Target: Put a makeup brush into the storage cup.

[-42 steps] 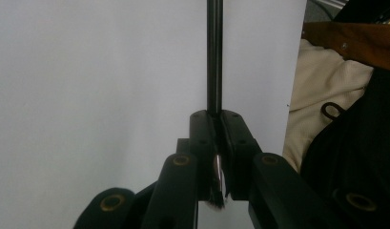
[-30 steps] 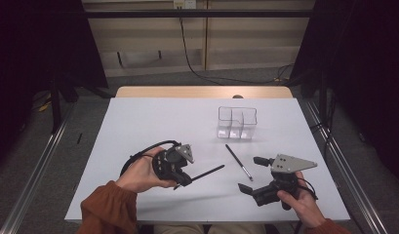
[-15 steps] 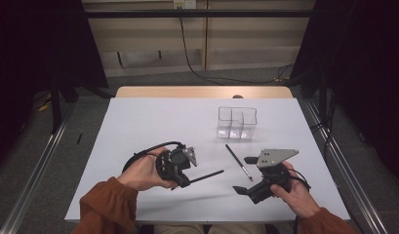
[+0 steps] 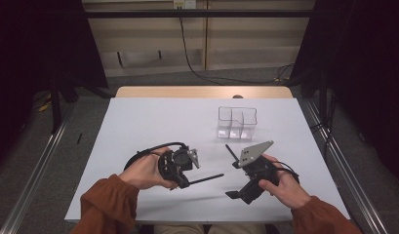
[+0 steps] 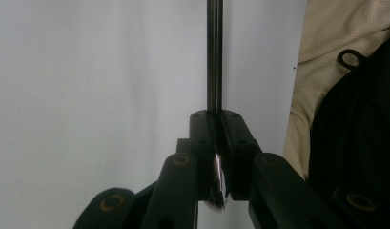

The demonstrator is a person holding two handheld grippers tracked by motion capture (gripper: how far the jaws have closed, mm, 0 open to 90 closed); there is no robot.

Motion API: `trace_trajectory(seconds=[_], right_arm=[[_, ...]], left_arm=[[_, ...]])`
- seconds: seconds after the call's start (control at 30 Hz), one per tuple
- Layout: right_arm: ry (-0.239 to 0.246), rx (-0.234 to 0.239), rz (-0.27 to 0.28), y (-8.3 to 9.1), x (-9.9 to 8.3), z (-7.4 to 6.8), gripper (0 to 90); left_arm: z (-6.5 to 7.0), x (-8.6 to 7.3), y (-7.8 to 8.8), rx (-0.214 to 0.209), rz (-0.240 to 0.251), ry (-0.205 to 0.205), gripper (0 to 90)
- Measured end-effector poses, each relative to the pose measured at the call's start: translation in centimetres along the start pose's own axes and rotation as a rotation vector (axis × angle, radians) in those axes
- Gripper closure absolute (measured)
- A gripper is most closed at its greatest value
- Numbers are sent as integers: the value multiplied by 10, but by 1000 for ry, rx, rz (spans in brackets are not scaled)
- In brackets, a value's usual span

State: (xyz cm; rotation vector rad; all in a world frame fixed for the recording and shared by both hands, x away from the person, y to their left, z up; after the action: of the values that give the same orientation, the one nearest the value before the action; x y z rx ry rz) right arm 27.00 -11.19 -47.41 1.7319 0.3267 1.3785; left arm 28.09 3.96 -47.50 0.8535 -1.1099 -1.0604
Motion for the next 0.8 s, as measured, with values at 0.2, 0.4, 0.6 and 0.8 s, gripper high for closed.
trace_trajectory(seconds=[0.2,0.4,0.6,0.8], right_arm=[[75,36,-99,-7,-2,-1,68],[113,85,-174,-11,2,-4,56],[135,103,-255,-17,4,-2,91],[137,143,-318,-25,5,-3,200]], left_arm=[[-1,1,-4,17,-14,1,842],[0,-1,-3,8,-38,-1,842],[-2,0,-4,31,-41,-9,842],[0,-1,-4,8,-63,-15,842]])
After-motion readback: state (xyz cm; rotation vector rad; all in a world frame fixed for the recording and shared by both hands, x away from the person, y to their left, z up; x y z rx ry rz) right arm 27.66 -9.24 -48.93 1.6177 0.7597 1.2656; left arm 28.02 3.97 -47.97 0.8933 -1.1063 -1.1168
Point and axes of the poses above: each handheld gripper's, and its own axes: y roughly backward along the jaws, x roughly out of its top, z roughly to its right, the point moved 10 cm from there along -y, roughly forward along the jaws, and after that the axes turned 7 degrees about -x, right-handed, at the moved point
